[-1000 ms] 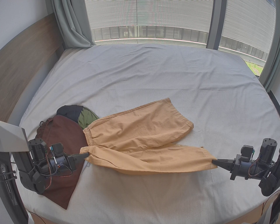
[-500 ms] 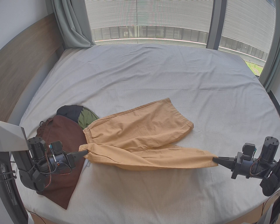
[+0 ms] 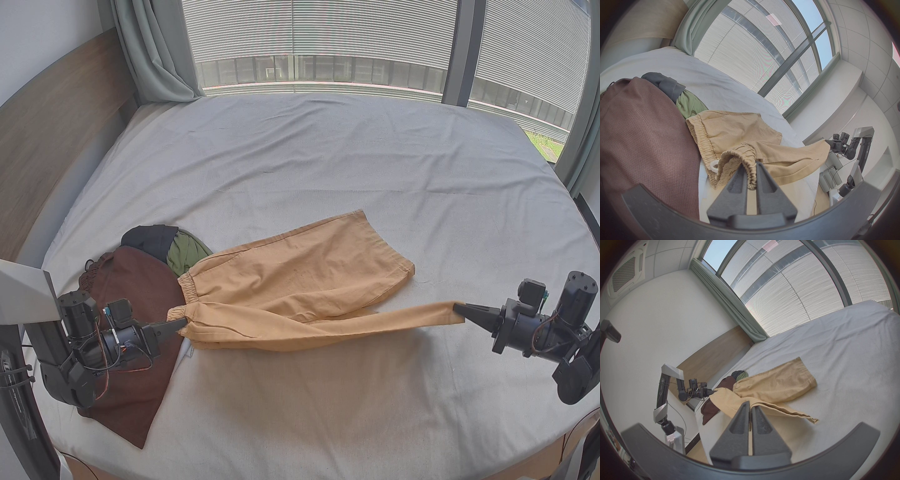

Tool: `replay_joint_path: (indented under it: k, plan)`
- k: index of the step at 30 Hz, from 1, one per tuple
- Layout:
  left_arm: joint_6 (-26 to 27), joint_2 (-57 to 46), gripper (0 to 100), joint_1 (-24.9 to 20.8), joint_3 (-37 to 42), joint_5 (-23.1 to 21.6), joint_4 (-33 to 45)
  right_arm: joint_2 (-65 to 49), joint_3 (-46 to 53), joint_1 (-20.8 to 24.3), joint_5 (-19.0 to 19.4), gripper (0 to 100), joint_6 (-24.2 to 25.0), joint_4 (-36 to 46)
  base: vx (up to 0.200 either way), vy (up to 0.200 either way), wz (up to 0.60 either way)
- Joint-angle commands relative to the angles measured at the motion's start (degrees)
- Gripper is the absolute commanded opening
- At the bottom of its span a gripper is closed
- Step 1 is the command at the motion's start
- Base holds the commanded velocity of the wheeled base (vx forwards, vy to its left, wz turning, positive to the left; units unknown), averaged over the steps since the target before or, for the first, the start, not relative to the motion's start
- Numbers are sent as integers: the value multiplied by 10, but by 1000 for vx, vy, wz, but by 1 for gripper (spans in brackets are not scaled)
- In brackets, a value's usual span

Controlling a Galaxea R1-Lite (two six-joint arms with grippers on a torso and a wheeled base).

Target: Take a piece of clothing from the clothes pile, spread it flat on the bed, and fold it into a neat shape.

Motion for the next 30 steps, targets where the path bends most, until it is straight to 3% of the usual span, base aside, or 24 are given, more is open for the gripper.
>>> replay_joint_path:
  k: [1,13,30]
  plan:
    - [0,1,0,0,0,1,0,20,-53,12,-20,0,12,2,0,0,0]
    - [-5,12,0,-4,-16,29,0,81,-171,20,-41,0,63,6,0,0,0]
    - [-55,21,0,-8,-62,90,0,141,-325,22,-43,0,118,8,0,0,0]
